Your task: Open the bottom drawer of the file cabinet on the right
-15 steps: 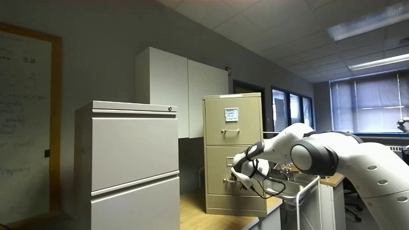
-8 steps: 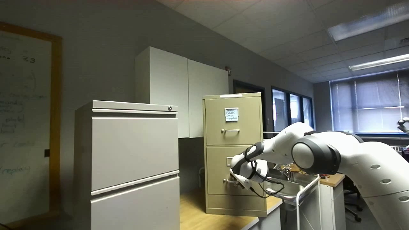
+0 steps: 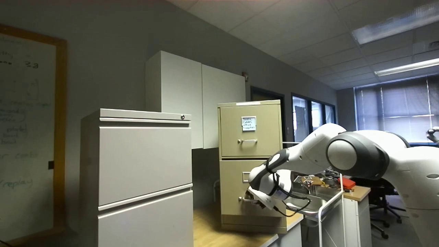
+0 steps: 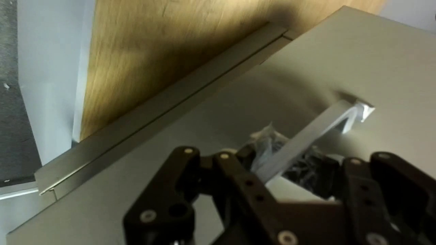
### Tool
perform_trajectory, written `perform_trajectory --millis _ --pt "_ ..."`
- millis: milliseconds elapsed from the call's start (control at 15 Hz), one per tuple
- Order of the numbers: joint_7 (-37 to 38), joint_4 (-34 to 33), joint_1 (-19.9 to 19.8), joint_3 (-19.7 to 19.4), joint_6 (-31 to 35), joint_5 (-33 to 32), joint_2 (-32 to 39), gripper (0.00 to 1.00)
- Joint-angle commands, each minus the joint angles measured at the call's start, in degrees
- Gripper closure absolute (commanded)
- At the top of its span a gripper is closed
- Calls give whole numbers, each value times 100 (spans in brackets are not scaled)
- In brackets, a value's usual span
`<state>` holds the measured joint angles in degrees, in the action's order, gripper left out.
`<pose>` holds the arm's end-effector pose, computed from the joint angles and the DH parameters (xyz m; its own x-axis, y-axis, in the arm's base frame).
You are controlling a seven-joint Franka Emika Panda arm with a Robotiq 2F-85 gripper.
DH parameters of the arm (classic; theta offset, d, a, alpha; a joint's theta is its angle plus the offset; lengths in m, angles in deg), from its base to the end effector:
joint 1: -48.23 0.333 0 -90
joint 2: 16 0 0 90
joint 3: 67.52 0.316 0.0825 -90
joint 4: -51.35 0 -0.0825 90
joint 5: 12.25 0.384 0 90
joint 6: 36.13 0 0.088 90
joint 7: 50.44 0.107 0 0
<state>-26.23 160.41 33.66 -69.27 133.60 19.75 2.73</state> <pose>0.6280 -0.2193 0.4072 0.2141 -0.9164 0.3382 -0.6991 -0.3856 -0.6021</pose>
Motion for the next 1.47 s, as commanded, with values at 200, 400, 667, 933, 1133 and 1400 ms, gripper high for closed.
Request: perform_trajectory --millis 200,400,667,933,1133,1400 --pt "-741 2007 32 414 -472 40 -1694 98" --pt "-904 2615 91 568 -644 67 -2295 98" --pt "-743 3538 321 717 -775 -41 -3189 98" --pt "-110 4416 1007 469 -580 -390 -4011 98" --pt "323 4877 1029 750 -569 -522 -4512 98" --pt "757 5179 1079 905 -756 -723 -5021 98"
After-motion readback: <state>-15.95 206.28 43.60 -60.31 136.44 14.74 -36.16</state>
